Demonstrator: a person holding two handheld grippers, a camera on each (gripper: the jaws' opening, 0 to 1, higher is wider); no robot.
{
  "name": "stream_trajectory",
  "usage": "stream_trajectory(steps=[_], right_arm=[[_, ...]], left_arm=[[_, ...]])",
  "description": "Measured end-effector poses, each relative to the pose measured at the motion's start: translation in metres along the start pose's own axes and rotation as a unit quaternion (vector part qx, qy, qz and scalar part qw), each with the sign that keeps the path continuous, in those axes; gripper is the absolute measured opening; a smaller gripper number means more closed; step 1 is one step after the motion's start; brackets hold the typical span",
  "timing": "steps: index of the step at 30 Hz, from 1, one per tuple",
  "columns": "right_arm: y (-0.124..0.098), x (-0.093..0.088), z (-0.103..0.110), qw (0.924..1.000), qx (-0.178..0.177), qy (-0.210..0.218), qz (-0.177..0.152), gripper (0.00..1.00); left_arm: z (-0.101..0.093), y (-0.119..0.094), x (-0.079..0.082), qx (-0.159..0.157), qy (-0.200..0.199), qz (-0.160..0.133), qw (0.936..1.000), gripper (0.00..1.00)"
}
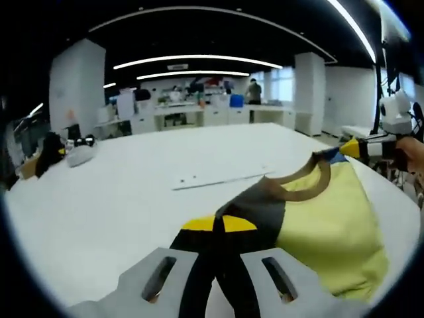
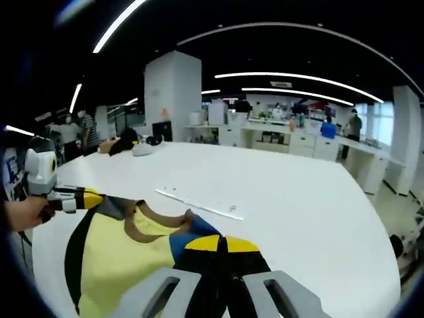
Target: Fold the garment on the visible template until the final outline fits inside the template.
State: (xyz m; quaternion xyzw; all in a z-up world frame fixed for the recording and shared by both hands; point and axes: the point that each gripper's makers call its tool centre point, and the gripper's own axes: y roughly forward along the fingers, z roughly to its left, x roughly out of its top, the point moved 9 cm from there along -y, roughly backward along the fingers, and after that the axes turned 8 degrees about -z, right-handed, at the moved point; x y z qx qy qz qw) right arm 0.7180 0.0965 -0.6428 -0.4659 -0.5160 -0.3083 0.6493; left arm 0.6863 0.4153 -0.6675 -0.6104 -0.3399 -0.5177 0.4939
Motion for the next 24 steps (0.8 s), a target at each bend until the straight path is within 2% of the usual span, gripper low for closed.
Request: stream_trajectory(steps=[8, 15, 20, 24], right_arm=[[0.030, -0.030, -0.013, 0.9987, -0.017, 0.022, 0.043, 0.00], [0.047, -0.049, -0.018, 0.9968, -0.020, 0.032, 0.070, 0.00], [0.051, -0.055, -0.018, 0.9957, -0.020, 0.039, 0.082, 0.00], [0.047, -0.052, -0.017, 0.9955, -0.018, 0.043, 0.083, 0.00]], left_arm=[[0.006, 0.026, -0.023, -0.001, 0.024, 0.042, 0.9988, 0.00], [0.005, 0.032, -0.041, 0.000, 0.033, 0.074, 0.9967, 0.00], [0.006, 0.033, -0.044, -0.001, 0.041, 0.079, 0.9961, 0.00], [0.008, 0.030, -0.042, 0.003, 0.037, 0.075, 0.9965, 0.03]])
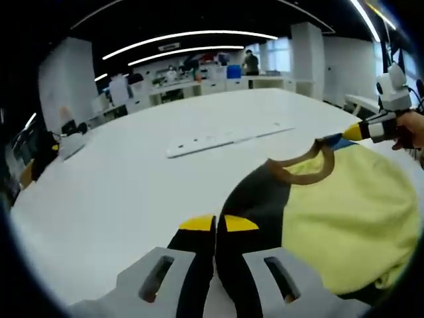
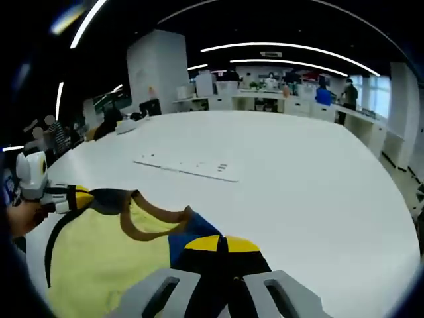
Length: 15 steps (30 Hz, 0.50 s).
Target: Fold the garment on the visible template until the final outline fits inside the template.
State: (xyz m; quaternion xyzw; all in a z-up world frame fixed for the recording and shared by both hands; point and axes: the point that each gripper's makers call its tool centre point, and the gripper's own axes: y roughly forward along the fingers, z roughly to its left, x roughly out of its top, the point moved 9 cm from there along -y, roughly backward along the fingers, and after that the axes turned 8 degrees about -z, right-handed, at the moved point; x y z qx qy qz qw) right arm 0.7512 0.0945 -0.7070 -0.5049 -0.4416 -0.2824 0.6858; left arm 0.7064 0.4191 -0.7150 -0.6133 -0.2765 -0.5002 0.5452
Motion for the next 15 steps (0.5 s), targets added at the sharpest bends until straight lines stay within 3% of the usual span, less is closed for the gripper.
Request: stream_trajectory(steps=[2, 4, 11, 14, 15], right_arm=[[-0.003, 0.002, 0.000, 1.0000, 0.005, -0.002, -0.001, 0.01], [-0.007, 0.006, 0.000, 0.9999, 0.012, 0.002, -0.002, 0.09], [-0.032, 0.009, 0.011, 0.9987, 0.049, 0.005, 0.014, 0.45], [-0.047, 0.010, 0.016, 0.9974, 0.072, -0.002, 0.011, 0.48], [-0.052, 0.009, 0.018, 0.9970, 0.075, -0.007, 0.014, 0.50]], left_arm=[[0.001, -0.005, 0.002, 0.001, 0.001, -0.005, 1.0000, 0.06], [0.002, -0.010, 0.003, -0.002, -0.005, -0.005, 1.0000, 0.08], [0.004, -0.033, 0.010, -0.014, -0.032, -0.028, 0.9990, 0.24], [0.001, -0.048, 0.014, -0.024, -0.032, -0.043, 0.9982, 0.32], [-0.001, -0.048, 0.014, -0.032, -0.051, -0.055, 0.9966, 0.36]])
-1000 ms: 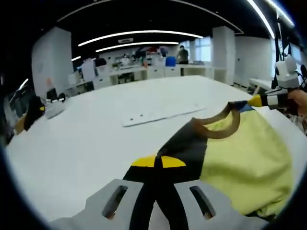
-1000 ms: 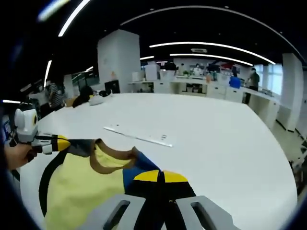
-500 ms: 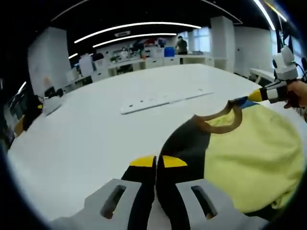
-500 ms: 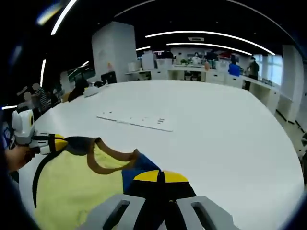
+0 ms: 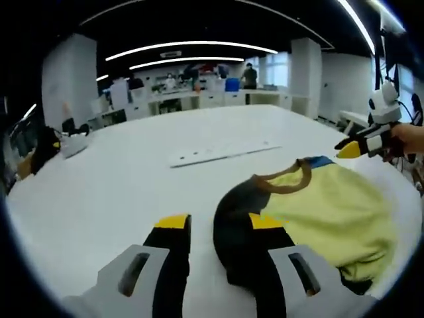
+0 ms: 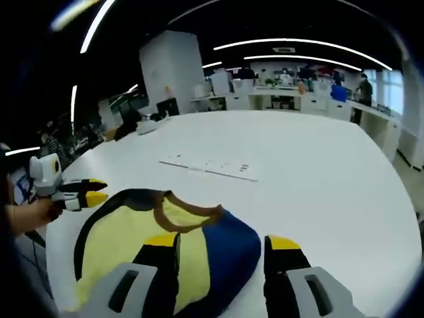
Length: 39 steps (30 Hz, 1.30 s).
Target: Fold the garment on the visible template until the final outline fits inside the template.
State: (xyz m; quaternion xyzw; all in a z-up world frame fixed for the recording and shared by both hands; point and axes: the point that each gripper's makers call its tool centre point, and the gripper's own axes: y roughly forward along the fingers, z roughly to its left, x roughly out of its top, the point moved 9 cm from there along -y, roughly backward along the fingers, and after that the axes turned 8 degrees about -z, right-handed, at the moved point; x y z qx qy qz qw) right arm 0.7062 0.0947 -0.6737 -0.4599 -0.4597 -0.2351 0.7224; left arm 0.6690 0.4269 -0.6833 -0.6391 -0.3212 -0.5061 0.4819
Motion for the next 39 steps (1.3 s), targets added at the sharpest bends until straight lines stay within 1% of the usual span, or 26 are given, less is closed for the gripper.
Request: stream_trajectory(steps=[1, 2, 3, 4, 6, 10, 11, 13, 15, 19, 20, 26, 28, 32, 34, 36, 39], right_arm=[[-0.004, 0.000, 0.002, 1.0000, 0.006, -0.007, 0.000, 0.51], [-0.008, -0.001, 0.004, 0.9999, 0.013, -0.011, 0.000, 0.52], [-0.013, -0.002, 0.005, 0.9999, 0.015, -0.008, 0.000, 0.52], [-0.017, -0.003, 0.007, 0.9998, 0.020, -0.009, -0.001, 0.53], [-0.024, -0.005, 0.008, 0.9996, 0.026, -0.008, 0.001, 0.53], [-0.041, -0.010, 0.012, 0.9985, 0.046, -0.028, 0.011, 0.53], [-0.043, -0.010, 0.011, 0.9984, 0.047, -0.028, 0.011, 0.52], [-0.051, -0.014, 0.014, 0.9977, 0.062, -0.024, 0.011, 0.50], [-0.056, -0.019, 0.014, 0.9971, 0.069, -0.026, 0.018, 0.49], [-0.063, -0.028, 0.017, 0.9955, 0.086, -0.034, 0.017, 0.49], [-0.064, -0.030, 0.017, 0.9952, 0.089, -0.035, 0.021, 0.49], [-0.072, -0.043, 0.022, 0.9917, 0.106, -0.062, 0.038, 0.45], [-0.074, -0.048, 0.023, 0.9911, 0.107, -0.067, 0.041, 0.43], [-0.078, -0.058, 0.025, 0.9903, 0.114, -0.064, 0.048, 0.40], [-0.080, -0.063, 0.025, 0.9899, 0.114, -0.065, 0.052, 0.40], [-0.082, -0.068, 0.024, 0.9901, 0.117, -0.055, 0.054, 0.38], [-0.084, -0.074, 0.023, 0.9902, 0.117, -0.053, 0.055, 0.35]], left_arm=[[-0.003, -0.005, 0.001, -0.013, -0.015, -0.008, 0.9998, 0.40], [-0.003, -0.007, 0.000, -0.013, -0.016, -0.005, 0.9998, 0.42], [-0.004, -0.013, -0.001, -0.010, -0.013, 0.003, 0.9999, 0.43], [-0.006, -0.017, -0.001, -0.013, -0.009, 0.004, 0.9999, 0.45], [-0.009, -0.028, -0.001, -0.017, -0.007, 0.001, 0.9998, 0.48], [-0.014, -0.048, 0.000, -0.031, -0.002, -0.003, 0.9995, 0.54], [-0.015, -0.051, 0.000, -0.035, 0.001, -0.004, 0.9994, 0.55], [-0.017, -0.059, -0.002, -0.040, 0.009, -0.002, 0.9992, 0.56], [-0.020, -0.067, -0.004, -0.044, 0.007, -0.002, 0.9990, 0.57], [-0.025, -0.075, -0.008, -0.045, -0.001, -0.002, 0.9990, 0.57], [-0.029, -0.078, -0.009, -0.047, 0.000, -0.004, 0.9989, 0.57], [-0.044, -0.089, -0.014, -0.071, 0.010, -0.006, 0.9974, 0.57], [-0.049, -0.093, -0.018, -0.077, 0.017, -0.002, 0.9969, 0.56], [-0.057, -0.102, -0.026, -0.089, 0.019, 0.005, 0.9958, 0.53], [-0.062, -0.107, -0.030, -0.093, 0.029, 0.011, 0.9952, 0.52], [-0.066, -0.112, -0.034, -0.098, 0.032, 0.012, 0.9946, 0.50], [-0.072, -0.115, -0.040, -0.104, 0.032, 0.020, 0.9938, 0.48]])
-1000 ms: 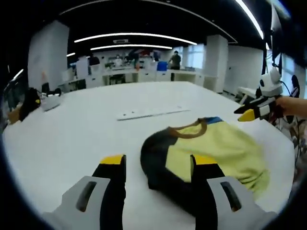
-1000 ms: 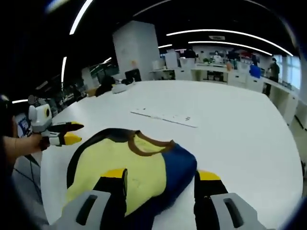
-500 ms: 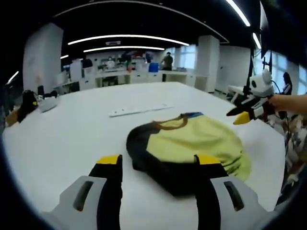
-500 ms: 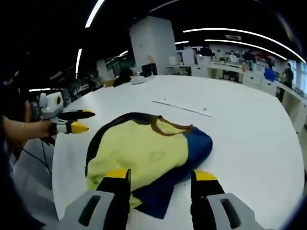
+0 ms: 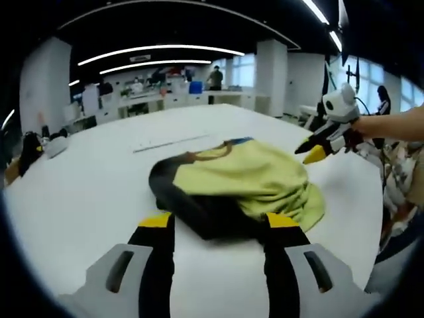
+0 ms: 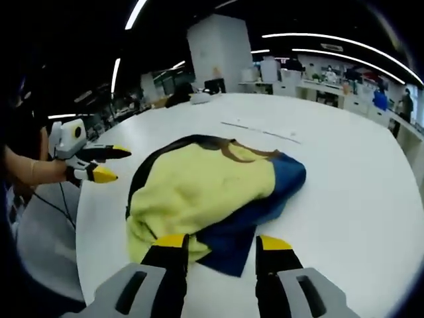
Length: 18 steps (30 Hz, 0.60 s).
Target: Fold the garment on the visible template until the final outline fits inside the template.
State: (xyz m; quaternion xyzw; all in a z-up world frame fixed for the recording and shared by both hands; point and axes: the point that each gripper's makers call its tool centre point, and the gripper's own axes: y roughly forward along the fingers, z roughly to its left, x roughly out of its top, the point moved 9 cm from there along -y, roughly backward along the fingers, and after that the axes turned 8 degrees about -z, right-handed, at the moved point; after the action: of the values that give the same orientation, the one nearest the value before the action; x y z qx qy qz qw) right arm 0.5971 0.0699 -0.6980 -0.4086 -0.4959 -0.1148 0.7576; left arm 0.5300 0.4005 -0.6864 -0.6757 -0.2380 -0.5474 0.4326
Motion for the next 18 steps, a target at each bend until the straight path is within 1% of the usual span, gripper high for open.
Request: stream_trajectory(steps=[4, 6, 9, 13, 18], right_arm=[[-0.001, -0.007, -0.001, 0.9999, -0.008, -0.006, 0.005, 0.29], [0.000, -0.011, -0.002, 0.9999, -0.010, -0.010, 0.006, 0.27], [0.001, -0.015, -0.003, 0.9997, -0.014, -0.020, 0.008, 0.24], [0.004, -0.021, -0.003, 0.9994, -0.017, -0.028, 0.008, 0.18], [0.006, -0.026, 0.001, 0.9992, -0.024, -0.031, 0.005, 0.14]], left_arm=[[-0.010, -0.001, -0.007, -0.005, 0.004, 0.004, 1.0000, 0.45], [-0.016, 0.000, -0.012, -0.013, 0.005, 0.012, 0.9998, 0.41], [-0.022, 0.002, -0.019, -0.017, 0.021, 0.022, 0.9994, 0.37], [-0.029, 0.007, -0.024, -0.020, 0.017, 0.027, 0.9993, 0.33], [-0.035, 0.015, -0.032, -0.024, 0.016, 0.041, 0.9988, 0.29]])
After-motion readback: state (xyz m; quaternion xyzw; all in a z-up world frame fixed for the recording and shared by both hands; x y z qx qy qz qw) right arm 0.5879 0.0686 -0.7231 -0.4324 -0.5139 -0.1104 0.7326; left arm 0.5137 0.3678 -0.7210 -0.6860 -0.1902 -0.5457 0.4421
